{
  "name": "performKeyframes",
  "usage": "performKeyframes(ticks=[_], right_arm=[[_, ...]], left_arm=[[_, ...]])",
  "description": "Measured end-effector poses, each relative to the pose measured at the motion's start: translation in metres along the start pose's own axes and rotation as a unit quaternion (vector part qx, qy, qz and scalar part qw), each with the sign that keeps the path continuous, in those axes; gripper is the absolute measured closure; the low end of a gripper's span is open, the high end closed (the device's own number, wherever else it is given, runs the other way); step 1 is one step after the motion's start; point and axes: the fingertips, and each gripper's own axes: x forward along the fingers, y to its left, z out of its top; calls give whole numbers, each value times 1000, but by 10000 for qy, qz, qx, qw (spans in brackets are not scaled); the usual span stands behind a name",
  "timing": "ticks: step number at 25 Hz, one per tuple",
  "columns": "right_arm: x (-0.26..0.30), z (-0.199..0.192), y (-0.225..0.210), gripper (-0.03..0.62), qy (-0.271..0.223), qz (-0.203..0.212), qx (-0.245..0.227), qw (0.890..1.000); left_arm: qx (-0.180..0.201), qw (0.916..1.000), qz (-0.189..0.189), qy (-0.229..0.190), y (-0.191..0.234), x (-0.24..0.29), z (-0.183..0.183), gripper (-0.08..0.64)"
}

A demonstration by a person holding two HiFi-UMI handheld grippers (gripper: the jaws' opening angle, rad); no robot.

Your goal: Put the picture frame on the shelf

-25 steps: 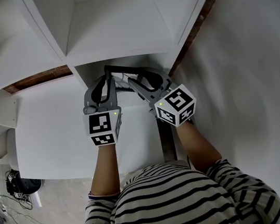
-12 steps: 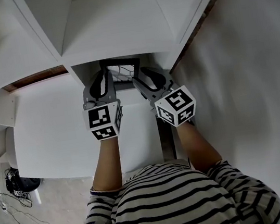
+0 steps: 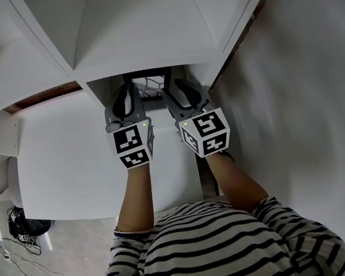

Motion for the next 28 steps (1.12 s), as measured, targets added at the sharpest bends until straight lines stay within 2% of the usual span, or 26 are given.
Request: performKeyframes(ticks=[4,12,28], right_arm=[[3,4,-2,460,-128,-218,112,9996],[13,3,-6,469,-253,-475,224,9983],[20,-16,-13,477,-387,-589,552,9960]], left_arm=[[25,9999,86,140,3,1,-6,491],[-9,9999,127,5,3,10,-4,491],[23,9999,101,-113,3,18,-14,491]])
